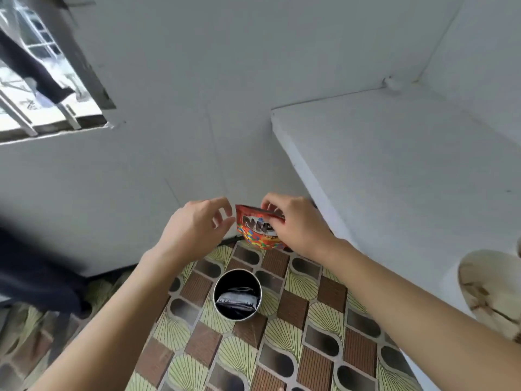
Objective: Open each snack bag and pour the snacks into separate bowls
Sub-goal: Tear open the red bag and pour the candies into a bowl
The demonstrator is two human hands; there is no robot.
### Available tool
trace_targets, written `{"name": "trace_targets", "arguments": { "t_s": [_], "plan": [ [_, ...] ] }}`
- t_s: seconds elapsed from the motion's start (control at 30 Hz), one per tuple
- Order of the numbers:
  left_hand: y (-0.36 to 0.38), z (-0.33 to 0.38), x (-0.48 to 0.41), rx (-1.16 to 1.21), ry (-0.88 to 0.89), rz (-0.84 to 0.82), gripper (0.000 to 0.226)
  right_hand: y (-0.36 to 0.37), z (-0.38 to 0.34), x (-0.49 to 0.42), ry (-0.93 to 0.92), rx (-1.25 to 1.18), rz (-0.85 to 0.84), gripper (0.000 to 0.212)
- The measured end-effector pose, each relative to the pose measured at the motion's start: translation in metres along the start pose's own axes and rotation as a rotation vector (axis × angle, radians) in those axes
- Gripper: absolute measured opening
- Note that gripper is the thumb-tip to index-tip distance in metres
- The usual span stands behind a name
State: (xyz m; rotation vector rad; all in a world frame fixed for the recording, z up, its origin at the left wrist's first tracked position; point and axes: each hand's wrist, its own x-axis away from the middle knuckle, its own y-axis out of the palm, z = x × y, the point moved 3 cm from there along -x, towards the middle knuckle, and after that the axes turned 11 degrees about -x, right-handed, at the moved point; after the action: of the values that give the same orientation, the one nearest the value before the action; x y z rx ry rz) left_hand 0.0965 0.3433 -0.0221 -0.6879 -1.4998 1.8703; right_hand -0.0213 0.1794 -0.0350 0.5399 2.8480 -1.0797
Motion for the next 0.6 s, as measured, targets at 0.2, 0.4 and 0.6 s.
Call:
{"name": "trace_targets", "arguments": {
  "t_s": [0.2,0.4,0.6],
  "plan": [
    [0.098,-0.072,-0.003,-0.01,-0.106,-0.073,0.013,0.111,0.055,-0.022,0.047,0.022,-0.116,0.017],
    [0.259,-0.159,0.003,-0.073,-0.112,-0.152,0.016,0.265,0.164,-0.014,0.091,0.064,-0.204,0.017],
    [0.407,-0.212,0.012,-0.142,-0.102,-0.272,0.023,0.381,0.267,0.005,0.133,0.143,-0.266,0.016]
  ]
}}
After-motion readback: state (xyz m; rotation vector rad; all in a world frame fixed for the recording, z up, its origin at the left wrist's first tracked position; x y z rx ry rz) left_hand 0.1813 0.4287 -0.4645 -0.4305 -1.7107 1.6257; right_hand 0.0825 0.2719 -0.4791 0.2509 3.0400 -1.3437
